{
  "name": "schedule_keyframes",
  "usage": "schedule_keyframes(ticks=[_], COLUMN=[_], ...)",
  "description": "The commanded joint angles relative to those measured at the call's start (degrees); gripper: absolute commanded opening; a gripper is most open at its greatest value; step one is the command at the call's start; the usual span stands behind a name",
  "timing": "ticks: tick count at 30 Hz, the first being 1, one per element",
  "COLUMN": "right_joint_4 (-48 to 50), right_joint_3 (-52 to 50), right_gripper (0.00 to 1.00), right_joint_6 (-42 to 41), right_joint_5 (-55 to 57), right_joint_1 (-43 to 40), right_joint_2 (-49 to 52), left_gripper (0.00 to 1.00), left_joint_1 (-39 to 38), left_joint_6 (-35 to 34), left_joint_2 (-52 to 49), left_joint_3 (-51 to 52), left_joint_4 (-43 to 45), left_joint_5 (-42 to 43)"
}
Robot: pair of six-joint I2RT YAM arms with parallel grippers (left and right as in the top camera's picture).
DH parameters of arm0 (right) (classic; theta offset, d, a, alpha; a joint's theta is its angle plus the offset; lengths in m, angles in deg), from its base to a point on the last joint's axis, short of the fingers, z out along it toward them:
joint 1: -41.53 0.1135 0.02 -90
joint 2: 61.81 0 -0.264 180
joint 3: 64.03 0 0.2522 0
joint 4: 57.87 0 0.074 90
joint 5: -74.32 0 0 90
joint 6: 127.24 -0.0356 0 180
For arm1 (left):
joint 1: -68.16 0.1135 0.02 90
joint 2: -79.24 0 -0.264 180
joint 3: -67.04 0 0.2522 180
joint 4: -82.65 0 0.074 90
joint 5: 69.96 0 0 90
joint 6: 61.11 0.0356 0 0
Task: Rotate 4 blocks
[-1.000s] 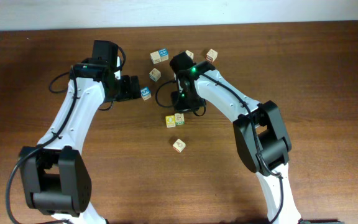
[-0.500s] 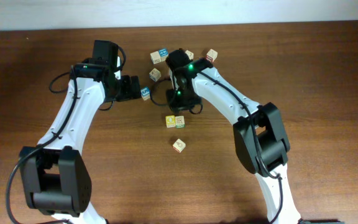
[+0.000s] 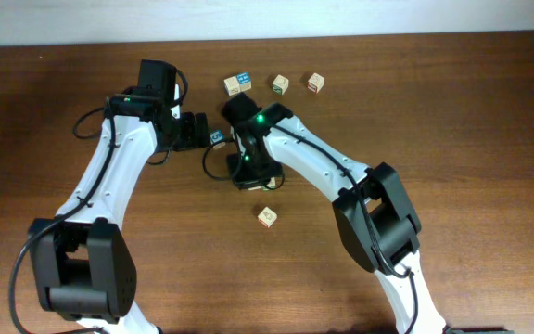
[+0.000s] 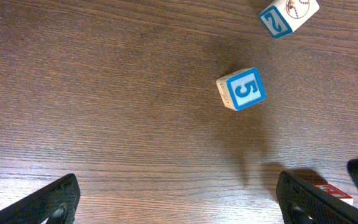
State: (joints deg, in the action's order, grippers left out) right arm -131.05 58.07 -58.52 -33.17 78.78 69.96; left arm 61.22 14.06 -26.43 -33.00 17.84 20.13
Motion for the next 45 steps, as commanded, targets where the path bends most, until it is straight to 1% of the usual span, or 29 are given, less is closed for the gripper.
schedule_keyframes(ticks=[1, 5, 11, 16, 17, 18, 19, 21, 24, 26, 27, 30, 31, 36, 37, 42, 44, 45], right_joint_4=[1.9, 3.0, 5.7, 4.4, 3.3, 2.3, 1.4, -1.1, 1.0, 4.6, 5.3, 6.1, 6.3, 3.3, 2.0, -4.8, -7.0, -7.7], right_joint_3=[-2.6, -2.6, -2.6, -2.6, -2.6, -2.4, -1.8, 2.4, 4.3, 4.1, 4.1, 4.1, 4.1, 4.1, 4.1, 4.1, 4.1, 4.1], right_gripper=[0.24, 0.24, 0.24, 0.23, 0.18, 0.16, 0.16, 0.21, 0.24, 0.37, 0.4, 0.41, 0.41, 0.39, 0.36, 0.34, 0.33, 0.32], right_joint_6=[-1.7, -1.7, -1.7, -1.5, -1.4, 0.8, 1.5, 2.5, 3.1, 9.3, 10.6, 10.8, 12.1, 12.0, 12.0, 8.5, 6.5, 5.5], right_joint_5=[4.8, 6.6, 6.6, 5.2, 4.1, 2.1, 2.7, 8.0, 13.6, 13.7, 13.8, 16.1, 16.1, 16.1, 16.1, 15.6, 12.8, 8.6], right_joint_1=[0.4, -1.0, -7.1, -10.3, -10.5, -10.6, -10.6, -11.0, -11.9, -12.0, -12.0, -12.2, -12.2, -12.2, -12.2, -12.2, -12.2, -12.2], right_joint_2=[0.3, 0.5, 0.5, 0.5, 0.5, 0.0, -0.7, -1.6, -1.5, -0.5, -0.1, 1.8, 2.7, 3.3, 3.3, 3.3, 3.3, 3.3], left_gripper=[0.99, 0.99, 0.99, 0.99, 0.99, 0.99, 0.99, 0.99, 0.99, 0.99, 0.99, 0.99, 0.99, 0.99, 0.99, 0.99, 0.99, 0.99], left_joint_1=[0.1, 0.1, 0.1, 0.1, 0.1, 0.1, 0.1, 0.0, 0.0, 0.0, 0.0, 0.0, 0.0, 0.0, 0.0, 0.0, 0.0, 0.0], left_joint_6=[-0.4, -0.4, -0.4, -0.4, -0.4, -0.4, -0.4, -0.4, -0.4, -0.4, -0.4, -0.4, -0.4, -0.3, -0.4, -0.4, -0.4, -0.4], left_joint_2=[-0.7, -0.7, -0.7, -0.7, -0.7, -0.7, -0.7, -0.7, -0.7, -0.7, -0.7, -0.7, -0.7, -0.7, -0.7, -0.7, -0.7, -0.7], left_joint_3=[-0.8, -0.8, -0.8, -0.8, -0.8, -0.8, -0.8, -0.8, -0.8, -0.8, -0.8, -0.8, -0.8, -0.8, -0.8, -0.8, -0.8, -0.8], left_joint_4=[-0.1, -0.1, -0.1, -0.1, -0.1, -0.1, -0.1, -0.1, -0.1, -0.1, -0.1, -0.1, -0.1, -0.1, -0.1, -0.1, -0.1, -0.1], left_joint_5=[-0.5, -0.5, -0.5, -0.5, -0.5, -0.5, -0.5, -0.5, -0.5, -0.5, -0.5, -0.5, -0.5, -0.5, -0.5, -0.5, -0.5, -0.5])
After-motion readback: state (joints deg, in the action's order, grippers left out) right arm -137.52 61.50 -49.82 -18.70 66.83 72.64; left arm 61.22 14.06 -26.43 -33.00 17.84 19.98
